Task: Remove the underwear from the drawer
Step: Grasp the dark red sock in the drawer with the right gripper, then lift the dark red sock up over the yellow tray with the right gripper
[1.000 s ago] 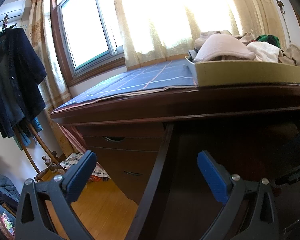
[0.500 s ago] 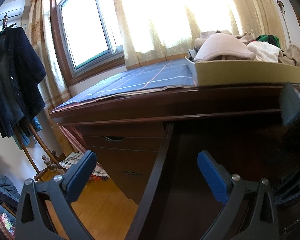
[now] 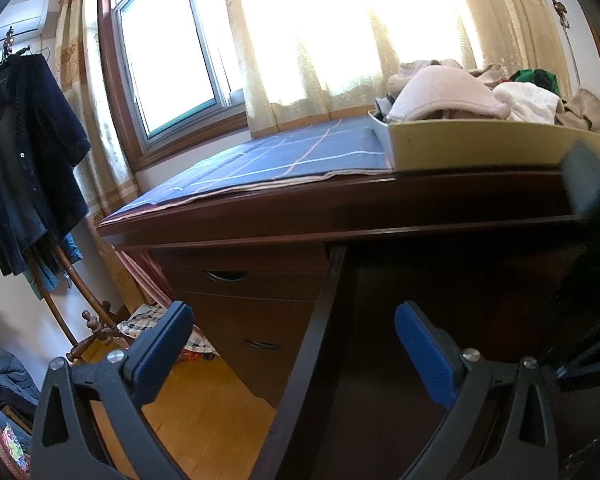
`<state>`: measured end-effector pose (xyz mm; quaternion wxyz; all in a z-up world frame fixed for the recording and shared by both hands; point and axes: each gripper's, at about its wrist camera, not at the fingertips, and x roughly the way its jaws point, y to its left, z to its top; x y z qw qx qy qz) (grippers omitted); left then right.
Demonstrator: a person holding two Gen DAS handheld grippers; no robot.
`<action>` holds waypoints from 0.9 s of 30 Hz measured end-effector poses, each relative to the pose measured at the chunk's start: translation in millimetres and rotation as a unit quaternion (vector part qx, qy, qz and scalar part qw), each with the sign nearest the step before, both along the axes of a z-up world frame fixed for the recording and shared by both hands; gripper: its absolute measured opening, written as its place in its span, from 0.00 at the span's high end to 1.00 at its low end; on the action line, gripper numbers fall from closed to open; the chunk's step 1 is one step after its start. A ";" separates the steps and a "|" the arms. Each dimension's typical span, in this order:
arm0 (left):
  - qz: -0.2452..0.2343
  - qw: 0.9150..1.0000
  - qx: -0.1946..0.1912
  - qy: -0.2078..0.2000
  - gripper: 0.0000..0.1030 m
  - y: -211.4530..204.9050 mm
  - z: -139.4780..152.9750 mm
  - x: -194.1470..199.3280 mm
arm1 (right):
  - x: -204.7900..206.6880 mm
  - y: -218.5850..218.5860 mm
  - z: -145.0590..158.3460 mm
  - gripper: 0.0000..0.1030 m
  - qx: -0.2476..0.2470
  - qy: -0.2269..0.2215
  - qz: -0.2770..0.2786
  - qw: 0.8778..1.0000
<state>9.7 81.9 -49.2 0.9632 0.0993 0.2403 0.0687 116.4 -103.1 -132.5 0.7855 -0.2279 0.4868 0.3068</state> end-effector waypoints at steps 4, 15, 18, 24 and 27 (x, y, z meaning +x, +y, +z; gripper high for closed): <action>0.001 1.000 0.001 0.001 0.00 0.1 -0.3 0.7 | -11.8 -11.9 37.5 0.71 0.042 0.004 -0.035 0.998; -0.002 1.000 0.007 -0.001 0.00 -0.7 -1.4 2.1 | -100.7 -30.3 81.5 0.70 0.212 -0.090 -0.207 0.951; -0.005 1.000 0.014 -0.006 0.00 -1.5 -1.7 0.5 | -103.8 -41.9 78.8 0.70 0.229 -0.124 -0.228 0.938; -0.010 1.000 0.010 -0.013 0.00 0.2 -1.4 -1.5 | -114.2 -35.2 69.0 0.70 0.236 -0.139 -0.250 0.929; -0.013 1.000 0.011 -0.011 0.00 0.2 -1.5 -1.4 | -120.3 -34.7 65.2 0.70 0.244 -0.144 -0.258 0.924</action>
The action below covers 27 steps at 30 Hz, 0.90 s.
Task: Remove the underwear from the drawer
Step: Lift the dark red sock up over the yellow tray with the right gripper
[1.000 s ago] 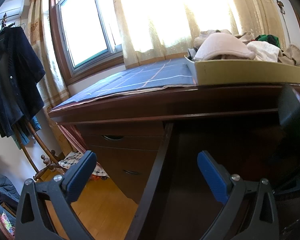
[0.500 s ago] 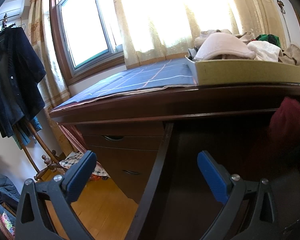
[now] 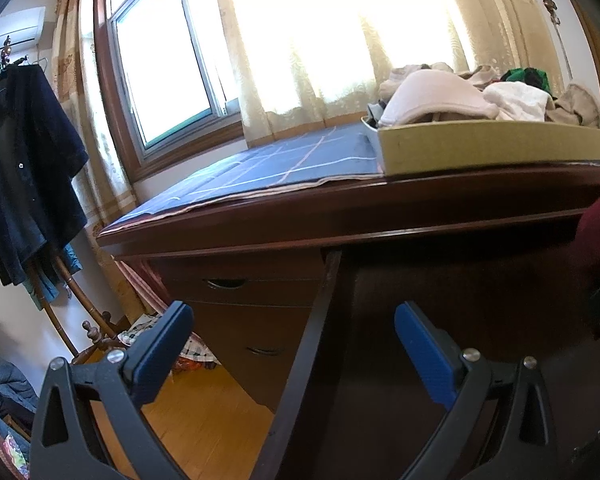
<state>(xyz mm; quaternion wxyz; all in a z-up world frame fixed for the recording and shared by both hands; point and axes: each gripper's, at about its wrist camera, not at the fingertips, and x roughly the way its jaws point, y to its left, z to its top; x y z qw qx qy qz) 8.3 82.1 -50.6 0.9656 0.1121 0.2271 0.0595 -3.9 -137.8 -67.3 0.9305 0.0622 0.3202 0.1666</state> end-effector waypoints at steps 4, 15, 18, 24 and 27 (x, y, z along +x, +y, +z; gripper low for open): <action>-0.002 1.000 0.000 -0.001 0.00 0.3 0.0 0.3 | -7.7 3.3 4.3 0.70 -0.002 -0.017 -0.003 1.000; -0.001 1.000 0.003 -0.001 0.00 0.0 0.5 -0.2 | -34.6 8.6 26.8 0.70 -0.017 -0.062 0.010 0.998; 0.000 1.000 0.005 -0.001 0.00 -0.5 0.3 0.0 | -40.0 7.4 32.7 0.70 -0.016 -0.071 0.014 0.997; 0.000 1.000 0.006 -0.001 0.00 -0.8 0.1 0.3 | -46.9 4.6 42.0 0.70 -0.013 -0.084 0.015 0.996; 0.000 1.000 0.005 -0.001 0.00 -0.3 0.1 0.3 | -48.5 3.8 45.4 0.70 -0.012 -0.088 0.016 0.996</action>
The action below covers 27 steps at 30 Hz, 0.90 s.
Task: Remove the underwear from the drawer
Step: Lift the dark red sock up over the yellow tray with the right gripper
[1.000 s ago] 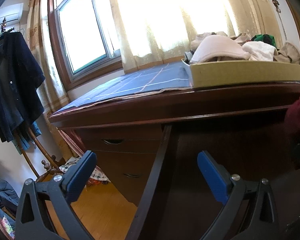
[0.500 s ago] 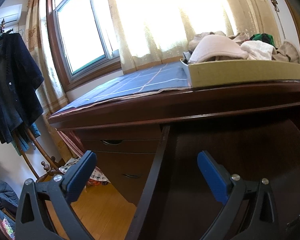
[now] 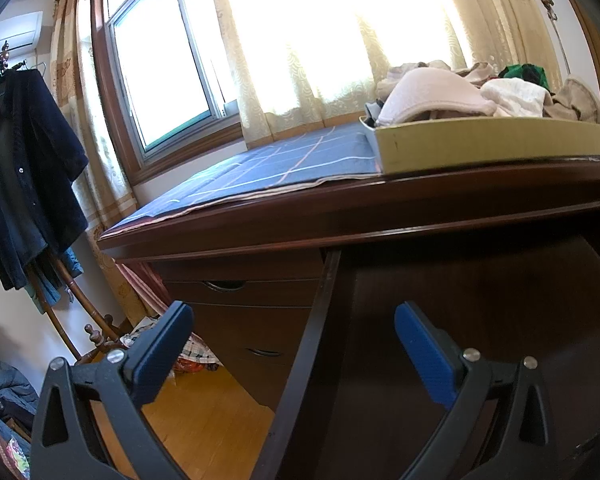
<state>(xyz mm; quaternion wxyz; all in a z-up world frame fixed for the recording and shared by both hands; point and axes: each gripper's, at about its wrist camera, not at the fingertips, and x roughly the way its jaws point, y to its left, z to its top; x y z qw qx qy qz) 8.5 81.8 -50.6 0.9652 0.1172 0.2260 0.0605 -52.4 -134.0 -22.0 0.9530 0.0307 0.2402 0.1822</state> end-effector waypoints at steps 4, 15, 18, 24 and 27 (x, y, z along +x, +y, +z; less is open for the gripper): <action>0.000 1.000 0.000 0.000 0.00 -0.4 -0.1 0.0 | -0.2 -2.9 5.8 0.71 0.006 -0.004 0.000 1.000; 0.000 1.000 0.000 0.001 0.00 -0.9 -0.2 0.1 | 8.9 -14.8 28.8 0.71 0.031 -0.010 -0.003 0.999; -0.001 1.000 0.001 0.001 0.00 -1.1 -0.1 0.4 | 14.0 -17.3 35.4 0.71 0.040 -0.012 -0.004 0.999; -0.001 1.000 0.000 0.001 0.00 -1.2 -0.2 0.4 | 27.1 -13.0 50.2 0.71 0.040 -0.022 0.001 0.999; -0.001 1.000 0.000 0.002 0.00 -1.3 -0.2 0.5 | 37.4 -8.9 57.0 0.71 0.039 -0.027 0.003 0.999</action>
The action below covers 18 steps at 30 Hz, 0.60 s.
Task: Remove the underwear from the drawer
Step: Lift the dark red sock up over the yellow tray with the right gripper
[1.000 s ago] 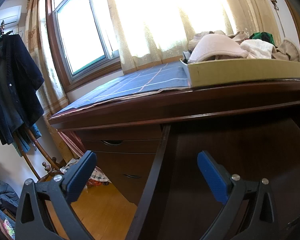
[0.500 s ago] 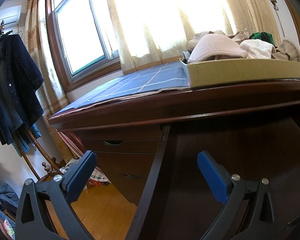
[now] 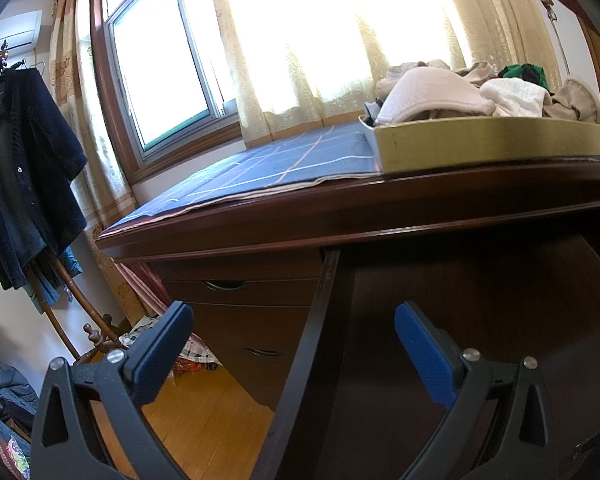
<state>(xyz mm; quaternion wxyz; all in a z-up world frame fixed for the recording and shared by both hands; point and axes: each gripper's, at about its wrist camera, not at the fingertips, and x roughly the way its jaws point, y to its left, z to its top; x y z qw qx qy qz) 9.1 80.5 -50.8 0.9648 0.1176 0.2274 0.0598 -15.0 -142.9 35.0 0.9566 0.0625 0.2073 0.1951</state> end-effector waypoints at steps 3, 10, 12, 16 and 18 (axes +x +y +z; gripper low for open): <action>0.000 1.000 0.000 0.000 0.00 0.0 0.0 0.0 | 10.4 4.9 4.1 0.71 -0.003 0.001 0.004 1.000; 0.000 1.000 0.000 0.000 0.00 -0.1 0.0 0.1 | 37.3 11.2 5.4 0.71 -0.008 0.013 -0.002 1.000; 0.000 1.000 -0.001 0.000 0.00 -0.1 0.0 0.2 | 41.4 11.1 5.7 0.71 -0.006 0.016 -0.003 1.000; 0.000 1.000 0.000 0.000 0.00 -0.1 0.1 0.1 | 51.6 16.8 10.2 0.71 -0.014 0.015 -0.004 1.000; 0.000 1.000 0.000 0.000 0.00 0.0 0.2 0.0 | 57.9 19.6 11.7 0.71 -0.017 0.015 -0.004 1.000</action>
